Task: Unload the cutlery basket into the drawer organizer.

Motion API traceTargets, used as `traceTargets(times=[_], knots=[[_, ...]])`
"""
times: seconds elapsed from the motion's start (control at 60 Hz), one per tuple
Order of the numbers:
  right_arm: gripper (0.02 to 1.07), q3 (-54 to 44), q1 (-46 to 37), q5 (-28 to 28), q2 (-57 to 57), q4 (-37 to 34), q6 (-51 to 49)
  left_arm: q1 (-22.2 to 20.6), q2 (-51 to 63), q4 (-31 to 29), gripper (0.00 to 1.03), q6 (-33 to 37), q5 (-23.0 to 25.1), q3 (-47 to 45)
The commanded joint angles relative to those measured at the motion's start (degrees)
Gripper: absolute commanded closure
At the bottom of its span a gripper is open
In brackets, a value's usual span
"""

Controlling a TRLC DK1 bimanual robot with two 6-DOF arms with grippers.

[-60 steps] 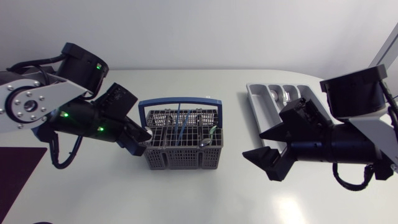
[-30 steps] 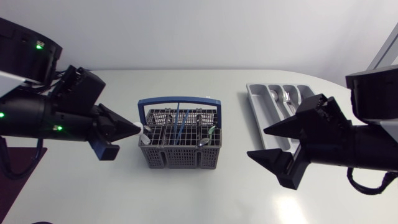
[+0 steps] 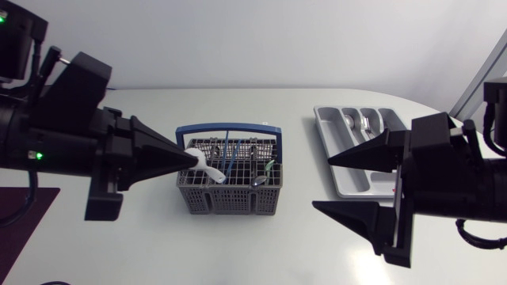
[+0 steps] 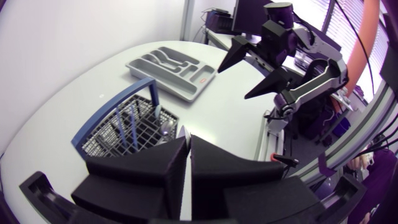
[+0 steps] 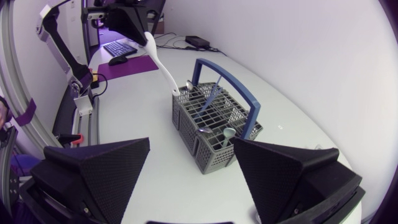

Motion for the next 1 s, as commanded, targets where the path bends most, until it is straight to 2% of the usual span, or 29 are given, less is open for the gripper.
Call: traceTargets(times=[0.0,0.05,0.25,0.367,0.583,0.783,0.983], knots=[[0.09,1.2,1.5,-1.1,0.7,-0.3,-2.6,-1.3,4.7,0.3,0.91,3.2,3.6,2.2],[0.09,1.2,2.5,-1.3,1.3,-0.3,-3.2,-2.1,7.0,0.2,0.91,4.6,6.7,3.1],[0.11,0.8,5.9,-1.9,3.6,-0.2,-6.2,-6.7,13.8,-0.7,0.91,8.9,12.5,6.9],[0.17,0.2,6.2,-3.2,5.6,0.6,-8.3,-7.7,17.3,-1.5,0.91,10.5,15.7,9.2],[0.32,0.5,6.2,-6.9,7.6,1.5,-9.9,-9.2,24.1,-7.7,0.91,14.8,18.0,15.0],[0.57,1.3,6.2,-8.3,9.1,2.1,-10.7,-9.6,27.8,-11.5,0.91,16.3,18.4,19.2],[0.65,1.9,6.2,-8.8,10.7,2.9,-11.2,-9.9,28.5,-12.0,0.91,16.3,19.1,19.9]])
